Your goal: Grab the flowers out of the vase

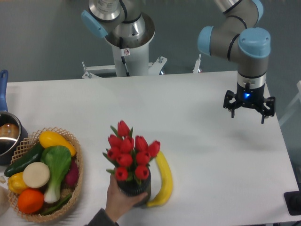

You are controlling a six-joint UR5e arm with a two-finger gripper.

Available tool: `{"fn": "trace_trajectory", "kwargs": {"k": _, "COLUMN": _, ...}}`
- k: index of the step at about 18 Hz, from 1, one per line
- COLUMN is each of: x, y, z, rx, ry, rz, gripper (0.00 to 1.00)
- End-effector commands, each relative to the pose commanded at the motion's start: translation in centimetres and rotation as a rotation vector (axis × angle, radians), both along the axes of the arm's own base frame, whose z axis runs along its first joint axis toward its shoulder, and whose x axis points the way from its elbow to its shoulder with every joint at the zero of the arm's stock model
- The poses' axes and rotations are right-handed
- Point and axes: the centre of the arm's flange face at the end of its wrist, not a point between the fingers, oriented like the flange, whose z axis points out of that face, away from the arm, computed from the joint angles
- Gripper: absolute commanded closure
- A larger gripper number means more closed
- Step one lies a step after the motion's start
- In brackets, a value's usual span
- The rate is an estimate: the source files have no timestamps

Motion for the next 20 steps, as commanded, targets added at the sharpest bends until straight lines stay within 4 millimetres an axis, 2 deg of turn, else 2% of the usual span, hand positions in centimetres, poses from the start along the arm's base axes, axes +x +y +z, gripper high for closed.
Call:
{"fn": "trace_trajectory", "kwargs": {"k": 5, "x": 0.4, "y": 0.2, "z": -0.3, "rx": 0.031, "ry": -0.012, "rz": -0.011, "gripper": 0.00}}
{"fn": "trace_trajectory", "kwargs": {"k": 7, "x": 1.6, "y": 0.9, "z": -0.9, "rx": 0.143, "ry": -0.066, "rz": -0.022, "gripper": 0.00}}
{"fn": "trace_trajectory", "kwargs": {"k": 9, "x": 2.2, "y": 1.5, "z": -0.3, "rx": 0.237, "ry": -0.101, "rz": 0.020, "gripper": 0.00}}
{"fn": "trace_trajectory", "kwargs": {"k": 11, "x": 2.7, "y": 2.9, "z": 0.8, "rx": 0.378, "ry": -0.145, "rz": 0.014, "gripper": 0.00}}
{"fn": "trace_trajectory", "kwargs": {"k": 13, "x": 3.8, "y": 5.3, "z": 2.7, "rx": 0.638, "ry": -0.270, "rz": 0.012, "gripper": 0.00}}
{"fn": "trace_trajectory", "kwargs": {"k": 16, "x": 5.8, "y": 7.0, "z": 4.8, "rx": 0.882, "ry": -0.408, "rz": -0.043, "gripper": 0.00}}
{"fn": "trace_trajectory", "kwargs": {"k": 20, "x": 8.5, "y": 10.0, "z": 3.9, "rx": 0.888, "ry": -0.463, "rz": -0.107, "gripper": 0.00}}
